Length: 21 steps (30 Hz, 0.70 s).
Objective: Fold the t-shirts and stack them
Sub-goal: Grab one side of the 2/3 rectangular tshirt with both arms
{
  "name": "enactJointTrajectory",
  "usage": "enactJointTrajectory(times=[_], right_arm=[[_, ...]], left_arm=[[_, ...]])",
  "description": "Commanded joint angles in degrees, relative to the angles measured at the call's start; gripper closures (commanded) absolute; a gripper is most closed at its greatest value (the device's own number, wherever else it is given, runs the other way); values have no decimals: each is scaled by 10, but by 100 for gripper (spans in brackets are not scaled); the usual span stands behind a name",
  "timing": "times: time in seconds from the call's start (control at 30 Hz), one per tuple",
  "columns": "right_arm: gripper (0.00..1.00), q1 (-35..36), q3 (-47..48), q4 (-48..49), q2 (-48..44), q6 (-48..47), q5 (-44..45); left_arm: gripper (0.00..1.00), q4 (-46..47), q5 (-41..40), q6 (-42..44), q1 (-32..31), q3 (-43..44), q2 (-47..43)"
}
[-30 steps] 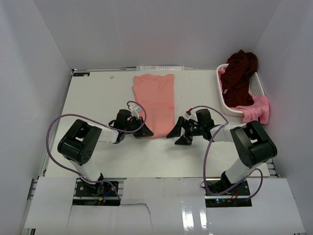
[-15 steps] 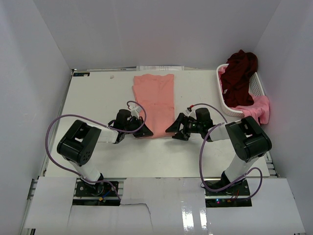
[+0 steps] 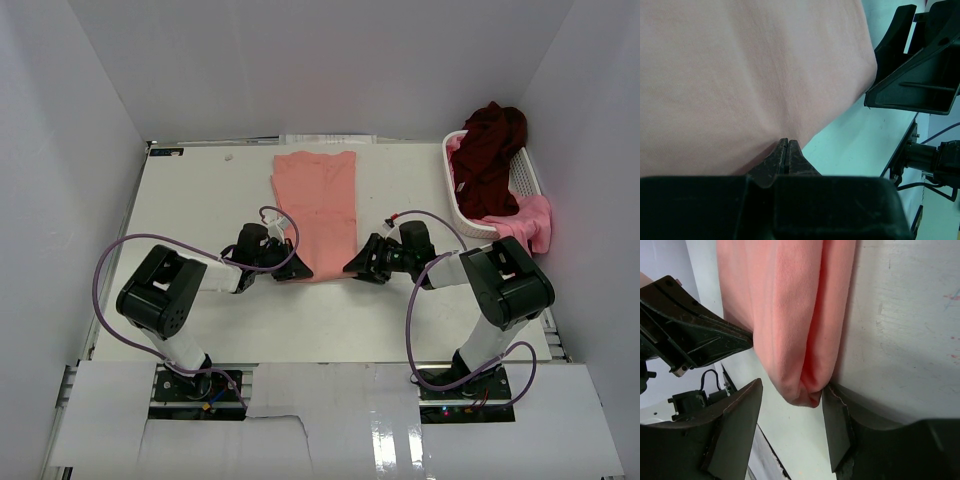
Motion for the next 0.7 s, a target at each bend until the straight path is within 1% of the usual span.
enactJointTrajectory(times=[0.0, 0.07, 0.13, 0.17, 0.27, 0.57, 0.6, 0.63, 0.67], right_arm=[[43, -3, 7, -16, 5, -34, 44], [43, -4, 10, -21, 6, -41, 52], [48, -4, 16, -31, 7, -48, 58], [56, -5, 17, -31, 9, -48, 58], [68, -5, 20, -31, 15, -48, 57], [70, -5, 22, -65, -2, -62, 73], [68, -4, 24, -69, -2, -64, 73], [62, -4, 25, -73, -1, -65, 71], [59, -4, 28, -75, -1, -66, 69]], left_arm=[[100, 0, -1, 10, -3, 4, -22], [100, -2, -2, 11, -3, 5, -23], [100, -2, -3, 11, -3, 4, -23], [100, -2, -3, 11, -3, 5, -22], [100, -2, -1, 10, -3, 5, -20], [100, -2, -1, 8, -3, 7, -21], [100, -2, -1, 8, -3, 8, -20], [100, -2, 0, 8, -3, 9, -19], [100, -2, 0, 8, -3, 9, -20]])
